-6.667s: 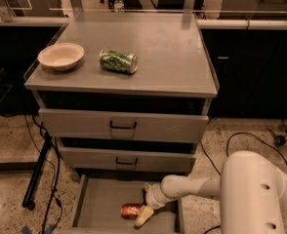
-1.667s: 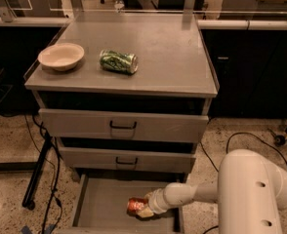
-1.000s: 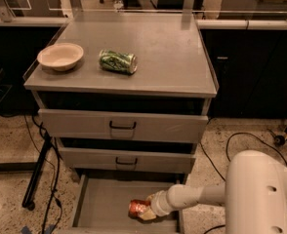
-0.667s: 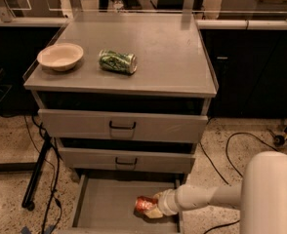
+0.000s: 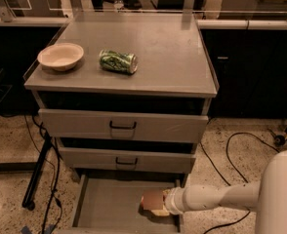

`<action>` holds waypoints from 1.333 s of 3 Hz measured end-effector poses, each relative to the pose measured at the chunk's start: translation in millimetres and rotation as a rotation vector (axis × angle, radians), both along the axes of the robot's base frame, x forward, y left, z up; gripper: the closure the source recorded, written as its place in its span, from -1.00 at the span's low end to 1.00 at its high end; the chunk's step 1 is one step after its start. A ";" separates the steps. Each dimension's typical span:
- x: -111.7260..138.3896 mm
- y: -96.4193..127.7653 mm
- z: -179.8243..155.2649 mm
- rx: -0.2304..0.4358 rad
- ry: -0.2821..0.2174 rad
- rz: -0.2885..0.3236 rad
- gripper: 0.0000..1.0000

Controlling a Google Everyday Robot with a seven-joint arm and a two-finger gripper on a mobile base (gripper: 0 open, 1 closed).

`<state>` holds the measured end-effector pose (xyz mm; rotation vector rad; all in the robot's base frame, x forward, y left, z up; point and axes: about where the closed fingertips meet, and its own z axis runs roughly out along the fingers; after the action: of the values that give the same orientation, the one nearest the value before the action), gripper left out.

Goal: Pick coke can from bottom drawer and place on counter

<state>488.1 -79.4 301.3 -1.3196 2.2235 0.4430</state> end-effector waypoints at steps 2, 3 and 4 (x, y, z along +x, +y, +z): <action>1.8 2.5 49.6 0.013 -0.008 0.012 1.00; 6.8 -4.0 107.5 -0.006 -0.062 0.014 1.00; 7.2 -3.6 108.2 -0.005 -0.061 0.014 1.00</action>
Offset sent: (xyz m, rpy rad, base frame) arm 0.0082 -0.0045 0.1106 0.0178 -0.0346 0.0135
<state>495.3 -83.0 409.5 -1.3339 2.1680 0.3967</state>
